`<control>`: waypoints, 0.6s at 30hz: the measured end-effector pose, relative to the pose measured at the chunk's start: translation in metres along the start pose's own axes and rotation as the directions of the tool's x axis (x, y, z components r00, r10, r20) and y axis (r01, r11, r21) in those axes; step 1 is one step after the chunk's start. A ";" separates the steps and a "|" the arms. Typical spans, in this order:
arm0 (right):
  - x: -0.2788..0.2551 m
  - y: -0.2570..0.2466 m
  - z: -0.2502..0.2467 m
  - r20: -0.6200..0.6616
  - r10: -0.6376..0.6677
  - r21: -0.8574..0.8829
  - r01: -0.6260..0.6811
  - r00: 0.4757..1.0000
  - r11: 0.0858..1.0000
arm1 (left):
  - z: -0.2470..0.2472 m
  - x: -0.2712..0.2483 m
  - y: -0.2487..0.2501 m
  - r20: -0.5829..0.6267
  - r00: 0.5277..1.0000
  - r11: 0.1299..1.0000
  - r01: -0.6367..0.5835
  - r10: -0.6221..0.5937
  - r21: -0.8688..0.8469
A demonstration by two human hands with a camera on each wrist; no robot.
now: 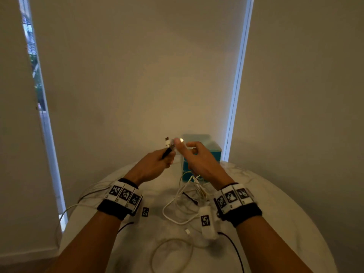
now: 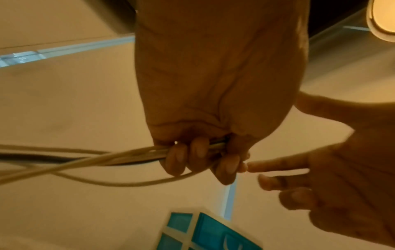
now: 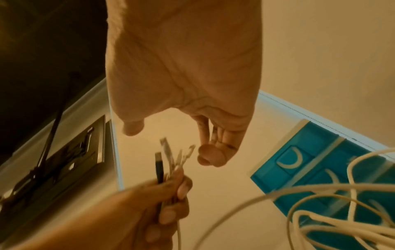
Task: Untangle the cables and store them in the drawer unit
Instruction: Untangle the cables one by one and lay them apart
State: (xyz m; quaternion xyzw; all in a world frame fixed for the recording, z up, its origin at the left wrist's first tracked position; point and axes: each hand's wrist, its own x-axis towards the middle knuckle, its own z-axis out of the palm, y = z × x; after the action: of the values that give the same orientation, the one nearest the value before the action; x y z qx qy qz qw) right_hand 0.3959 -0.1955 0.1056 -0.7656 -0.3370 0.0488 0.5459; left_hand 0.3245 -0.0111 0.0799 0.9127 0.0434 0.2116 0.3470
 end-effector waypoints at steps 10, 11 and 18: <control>0.020 0.022 0.037 -0.212 -0.191 -0.179 0.154 0.958 0.972 | 0.014 -0.010 0.009 0.234 0.971 0.947 -0.118 0.048 0.297; 0.021 0.023 0.038 -0.221 -0.228 -0.208 0.183 0.948 0.961 | 0.014 -0.009 0.010 0.235 0.971 0.931 -0.120 0.038 0.345; 0.021 0.026 0.037 -0.274 -0.306 -0.246 0.241 0.912 0.939 | 0.011 -0.001 0.020 0.249 0.968 0.811 -0.120 -0.033 0.573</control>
State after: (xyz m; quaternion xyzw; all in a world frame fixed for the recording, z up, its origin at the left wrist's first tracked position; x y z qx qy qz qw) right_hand 0.4074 -0.1585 0.0738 -0.7611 -0.3554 -0.1838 0.5106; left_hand 0.3265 -0.0334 0.0850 0.9947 0.0416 0.0805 0.0479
